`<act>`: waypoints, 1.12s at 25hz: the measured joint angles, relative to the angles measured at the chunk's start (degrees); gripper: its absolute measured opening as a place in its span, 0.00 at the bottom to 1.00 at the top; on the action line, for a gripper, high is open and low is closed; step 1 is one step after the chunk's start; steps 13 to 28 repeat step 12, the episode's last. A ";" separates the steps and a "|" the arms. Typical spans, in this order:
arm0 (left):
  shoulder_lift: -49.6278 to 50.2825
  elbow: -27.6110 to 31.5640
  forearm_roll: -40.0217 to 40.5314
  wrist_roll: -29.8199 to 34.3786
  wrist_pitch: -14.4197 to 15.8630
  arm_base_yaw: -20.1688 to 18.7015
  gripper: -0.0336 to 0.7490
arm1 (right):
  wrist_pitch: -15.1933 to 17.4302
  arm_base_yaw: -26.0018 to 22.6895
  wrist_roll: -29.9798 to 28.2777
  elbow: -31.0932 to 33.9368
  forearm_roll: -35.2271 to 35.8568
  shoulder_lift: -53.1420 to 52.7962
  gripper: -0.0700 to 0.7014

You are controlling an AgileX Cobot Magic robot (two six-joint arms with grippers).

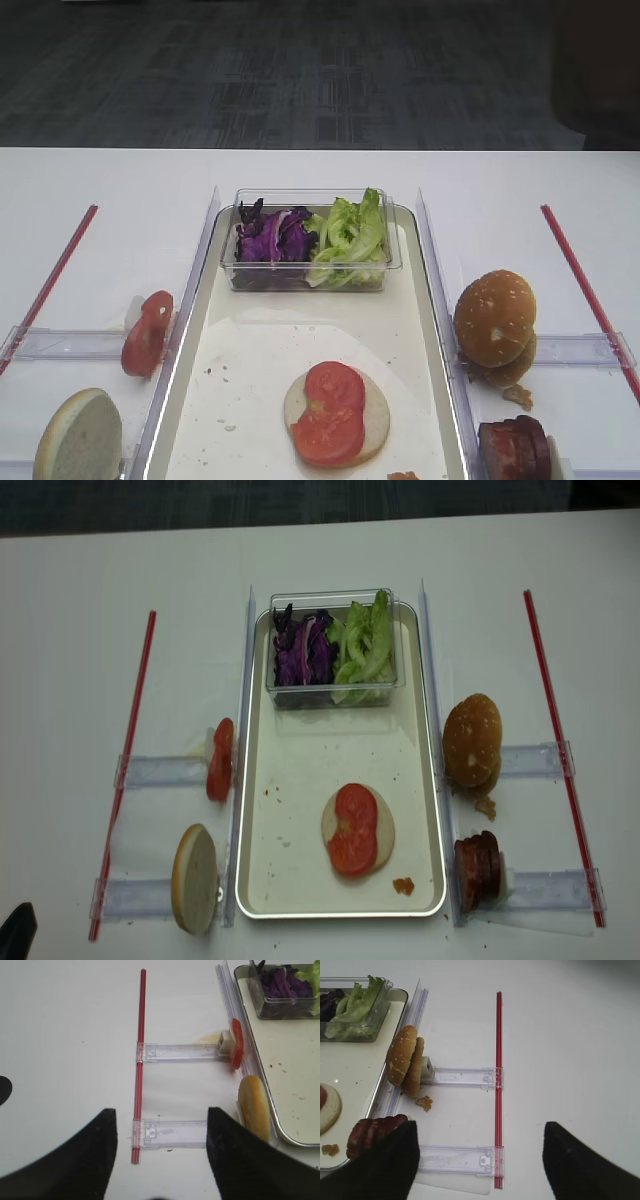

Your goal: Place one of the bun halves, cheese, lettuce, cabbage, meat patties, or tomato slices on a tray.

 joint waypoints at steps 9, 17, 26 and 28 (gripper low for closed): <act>0.00 0.00 0.00 0.00 0.00 0.00 0.52 | 0.00 0.00 0.00 0.00 0.00 0.00 0.78; 0.00 0.00 0.00 0.00 0.00 0.00 0.52 | 0.00 0.00 0.00 0.00 0.00 0.00 0.78; 0.00 0.00 0.00 0.00 0.00 0.00 0.52 | 0.00 0.00 0.00 0.00 0.00 0.00 0.78; 0.00 0.00 0.00 0.00 0.00 0.00 0.52 | 0.00 0.00 0.00 0.00 0.00 0.00 0.78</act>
